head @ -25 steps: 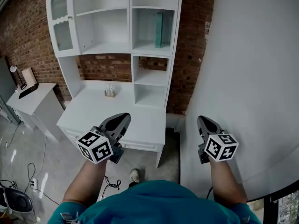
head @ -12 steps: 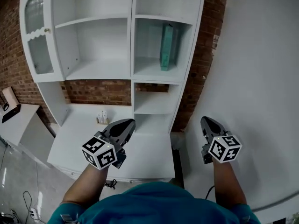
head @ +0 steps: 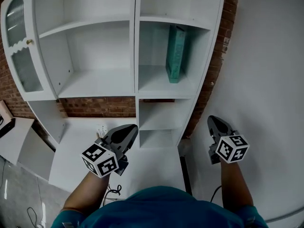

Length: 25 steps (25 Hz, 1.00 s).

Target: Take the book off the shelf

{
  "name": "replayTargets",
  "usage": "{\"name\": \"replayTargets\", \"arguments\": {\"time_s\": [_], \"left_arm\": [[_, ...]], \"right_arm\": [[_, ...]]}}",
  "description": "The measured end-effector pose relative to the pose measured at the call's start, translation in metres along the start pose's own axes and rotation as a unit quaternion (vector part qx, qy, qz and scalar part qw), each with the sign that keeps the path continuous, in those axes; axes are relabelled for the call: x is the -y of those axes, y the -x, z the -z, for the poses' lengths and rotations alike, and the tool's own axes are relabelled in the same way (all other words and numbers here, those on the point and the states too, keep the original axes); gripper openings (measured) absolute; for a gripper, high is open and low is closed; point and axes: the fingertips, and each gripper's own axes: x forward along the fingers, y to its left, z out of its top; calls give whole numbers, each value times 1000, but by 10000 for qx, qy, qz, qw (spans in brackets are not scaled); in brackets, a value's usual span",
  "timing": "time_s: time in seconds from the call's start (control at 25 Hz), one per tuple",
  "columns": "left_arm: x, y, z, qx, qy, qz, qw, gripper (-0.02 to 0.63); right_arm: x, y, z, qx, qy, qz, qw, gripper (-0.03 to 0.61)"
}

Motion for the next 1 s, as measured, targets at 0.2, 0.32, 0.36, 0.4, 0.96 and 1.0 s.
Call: {"name": "replayTargets", "arguments": {"time_s": [0.2, 0.32, 0.36, 0.4, 0.96, 1.0], "left_arm": [[-7, -28, -2, -30, -40, 105, 9999, 15], [-5, -49, -4, -35, -117, 60, 9999, 15], [-4, -57, -5, -24, -148, 10, 9999, 15], [-3, -65, -8, -3, -179, -52, 9998, 15], [4, -182, -79, 310, -769, -1345, 9874, 17], [1, -188, -83, 288, -841, -1423, 9858, 17]], "right_arm": [[19, -19, -2, -4, 24, -8, 10000, 21], [34, -31, -3, -20, 33, -100, 9999, 21], [40, -35, -4, -15, 35, -149, 9999, 21], [47, -40, -7, 3, 44, -205, 9998, 21], [117, -95, -38, 161, 112, -874, 9960, 23], [118, -95, -40, 192, 102, -882, 9959, 22]]}}
